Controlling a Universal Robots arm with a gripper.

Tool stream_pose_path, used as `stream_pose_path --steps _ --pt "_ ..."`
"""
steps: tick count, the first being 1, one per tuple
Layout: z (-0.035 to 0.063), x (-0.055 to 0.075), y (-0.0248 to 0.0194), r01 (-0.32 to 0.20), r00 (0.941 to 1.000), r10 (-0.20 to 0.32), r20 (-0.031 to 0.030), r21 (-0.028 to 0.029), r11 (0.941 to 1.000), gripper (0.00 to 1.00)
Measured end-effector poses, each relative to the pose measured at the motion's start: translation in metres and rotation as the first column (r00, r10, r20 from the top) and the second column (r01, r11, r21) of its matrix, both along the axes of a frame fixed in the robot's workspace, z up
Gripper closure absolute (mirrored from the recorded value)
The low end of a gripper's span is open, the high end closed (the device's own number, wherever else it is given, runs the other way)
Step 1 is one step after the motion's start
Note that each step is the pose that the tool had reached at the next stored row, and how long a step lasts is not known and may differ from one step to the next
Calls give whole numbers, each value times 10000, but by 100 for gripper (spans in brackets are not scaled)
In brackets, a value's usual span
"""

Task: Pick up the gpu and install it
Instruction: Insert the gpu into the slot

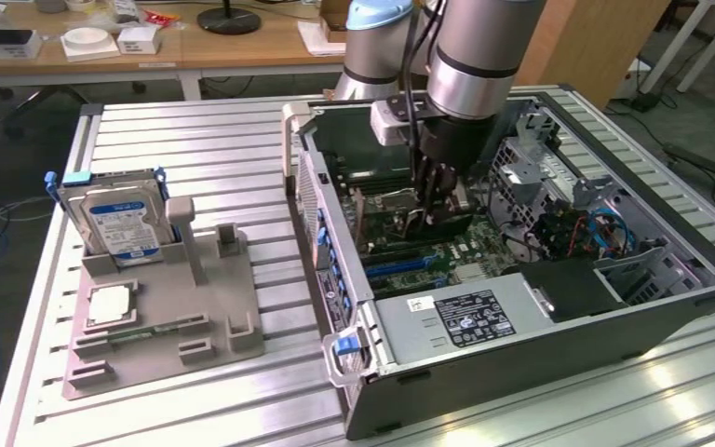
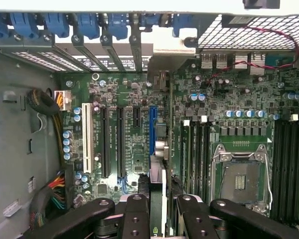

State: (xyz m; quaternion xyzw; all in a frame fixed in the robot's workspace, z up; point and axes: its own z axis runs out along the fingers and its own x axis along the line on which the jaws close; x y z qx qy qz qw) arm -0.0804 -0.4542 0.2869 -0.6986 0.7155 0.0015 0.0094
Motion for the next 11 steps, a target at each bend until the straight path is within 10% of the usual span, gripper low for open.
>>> stream_pose_path --steps 11 --pt "-82 -22 -40 0 10000 0 0 1 10000 74"
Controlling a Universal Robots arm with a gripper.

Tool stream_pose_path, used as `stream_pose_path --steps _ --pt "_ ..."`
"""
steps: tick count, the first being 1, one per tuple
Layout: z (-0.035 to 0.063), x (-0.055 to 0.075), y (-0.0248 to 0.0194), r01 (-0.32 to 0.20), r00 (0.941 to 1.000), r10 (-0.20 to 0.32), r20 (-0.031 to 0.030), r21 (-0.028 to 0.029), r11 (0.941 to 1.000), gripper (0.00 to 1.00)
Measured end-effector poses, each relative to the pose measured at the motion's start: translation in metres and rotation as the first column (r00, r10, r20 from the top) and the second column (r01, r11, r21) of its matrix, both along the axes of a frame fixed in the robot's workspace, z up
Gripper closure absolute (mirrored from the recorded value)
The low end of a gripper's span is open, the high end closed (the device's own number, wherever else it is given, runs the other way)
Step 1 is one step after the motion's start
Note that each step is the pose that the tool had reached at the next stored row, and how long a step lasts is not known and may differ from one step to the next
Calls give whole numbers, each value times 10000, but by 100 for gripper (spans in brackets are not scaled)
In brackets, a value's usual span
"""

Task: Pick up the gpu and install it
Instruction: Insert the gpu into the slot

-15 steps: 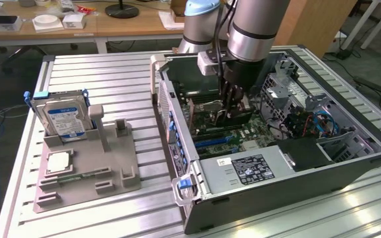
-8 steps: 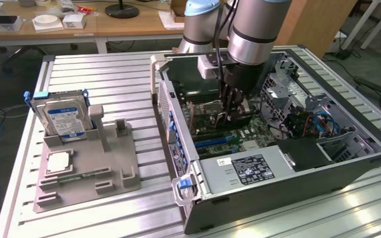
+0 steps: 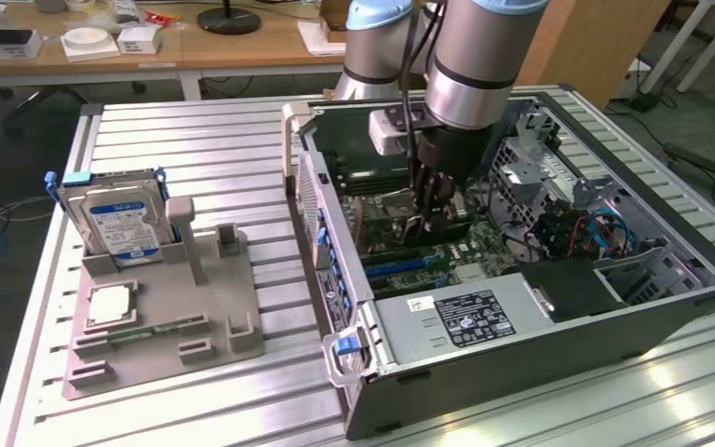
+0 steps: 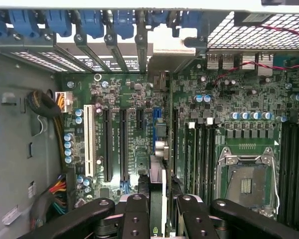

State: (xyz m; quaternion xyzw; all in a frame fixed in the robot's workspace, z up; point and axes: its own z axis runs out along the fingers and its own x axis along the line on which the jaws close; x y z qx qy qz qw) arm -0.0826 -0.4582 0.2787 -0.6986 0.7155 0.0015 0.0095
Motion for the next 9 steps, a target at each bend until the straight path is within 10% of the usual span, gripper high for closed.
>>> stream_pose_path --steps 9 --pt "-76 -38 -10 -1 10000 1 -1 -3 10000 74"
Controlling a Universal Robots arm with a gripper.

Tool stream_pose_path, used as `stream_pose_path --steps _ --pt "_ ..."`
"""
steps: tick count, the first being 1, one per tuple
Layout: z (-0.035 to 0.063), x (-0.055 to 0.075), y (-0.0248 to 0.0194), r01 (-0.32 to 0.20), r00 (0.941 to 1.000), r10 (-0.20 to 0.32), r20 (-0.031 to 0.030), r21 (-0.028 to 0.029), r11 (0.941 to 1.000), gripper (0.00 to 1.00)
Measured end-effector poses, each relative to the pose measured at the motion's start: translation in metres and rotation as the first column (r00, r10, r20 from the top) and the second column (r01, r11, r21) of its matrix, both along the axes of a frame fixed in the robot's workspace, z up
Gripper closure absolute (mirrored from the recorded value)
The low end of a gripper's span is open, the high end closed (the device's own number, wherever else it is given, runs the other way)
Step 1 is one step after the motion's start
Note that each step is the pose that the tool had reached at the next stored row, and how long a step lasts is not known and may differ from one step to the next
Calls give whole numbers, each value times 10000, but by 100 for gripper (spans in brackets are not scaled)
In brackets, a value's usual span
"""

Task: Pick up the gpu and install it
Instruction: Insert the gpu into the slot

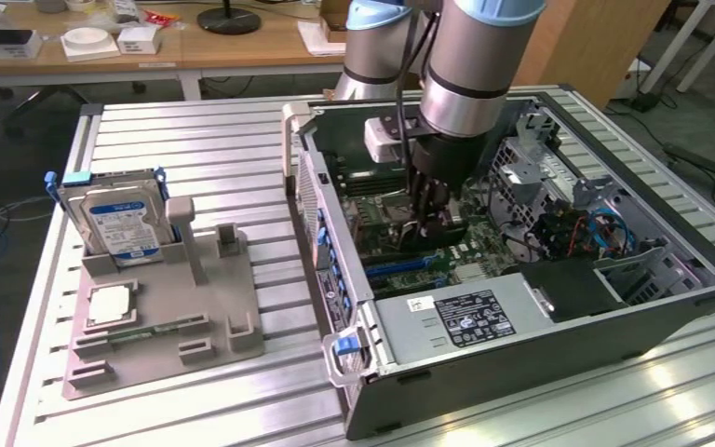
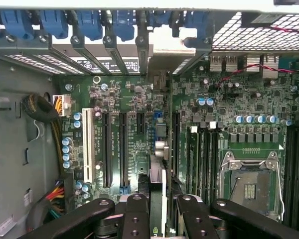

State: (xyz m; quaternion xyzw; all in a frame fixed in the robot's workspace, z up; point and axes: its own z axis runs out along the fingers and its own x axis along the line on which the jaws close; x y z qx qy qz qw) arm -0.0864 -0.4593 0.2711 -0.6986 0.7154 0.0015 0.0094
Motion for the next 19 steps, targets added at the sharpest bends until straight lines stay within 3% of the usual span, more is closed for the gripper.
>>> stream_pose_path --steps 4,19 --pt "-33 -8 -19 3 10000 -3 2 4 10000 74" --pt "-123 -89 -20 1 10000 -1 2 3 10000 74"
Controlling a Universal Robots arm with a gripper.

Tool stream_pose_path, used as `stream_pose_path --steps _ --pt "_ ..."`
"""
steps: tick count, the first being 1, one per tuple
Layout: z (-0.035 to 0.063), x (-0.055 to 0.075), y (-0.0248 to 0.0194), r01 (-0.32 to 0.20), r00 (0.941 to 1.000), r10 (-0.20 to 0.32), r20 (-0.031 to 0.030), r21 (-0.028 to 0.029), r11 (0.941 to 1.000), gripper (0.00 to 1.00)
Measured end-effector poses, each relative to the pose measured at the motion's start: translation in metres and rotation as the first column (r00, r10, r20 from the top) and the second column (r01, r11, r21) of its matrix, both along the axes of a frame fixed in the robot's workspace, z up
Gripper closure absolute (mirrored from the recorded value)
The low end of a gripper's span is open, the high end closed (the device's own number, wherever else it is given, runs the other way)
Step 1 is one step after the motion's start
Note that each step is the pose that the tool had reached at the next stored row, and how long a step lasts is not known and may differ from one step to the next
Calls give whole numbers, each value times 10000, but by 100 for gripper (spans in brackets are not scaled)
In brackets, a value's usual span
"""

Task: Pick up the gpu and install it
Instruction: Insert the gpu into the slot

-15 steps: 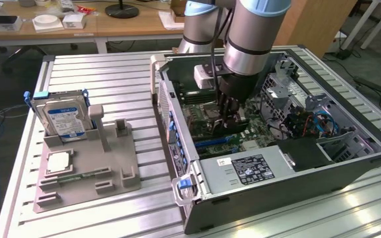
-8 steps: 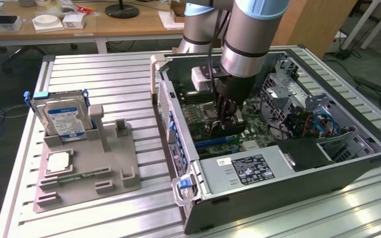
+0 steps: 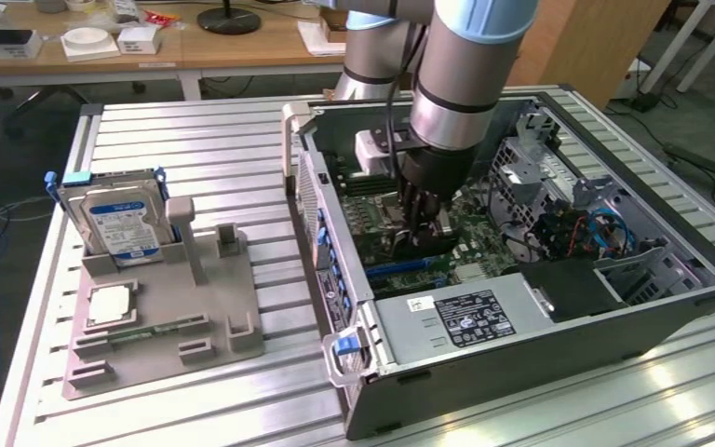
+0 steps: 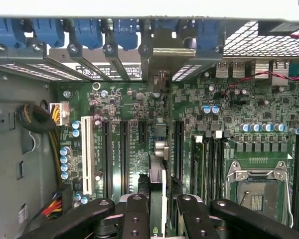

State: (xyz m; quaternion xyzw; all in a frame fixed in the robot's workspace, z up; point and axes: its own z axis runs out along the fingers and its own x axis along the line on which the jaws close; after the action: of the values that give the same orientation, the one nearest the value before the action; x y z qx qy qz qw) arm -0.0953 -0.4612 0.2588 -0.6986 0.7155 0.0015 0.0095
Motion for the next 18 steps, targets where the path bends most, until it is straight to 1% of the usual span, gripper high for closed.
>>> stream_pose_path --steps 6,18 --pt "-36 -16 -1 -3 10000 3 -1 -2 10000 74" --pt "-65 -24 0 -1 10000 1 1 0 10000 74"
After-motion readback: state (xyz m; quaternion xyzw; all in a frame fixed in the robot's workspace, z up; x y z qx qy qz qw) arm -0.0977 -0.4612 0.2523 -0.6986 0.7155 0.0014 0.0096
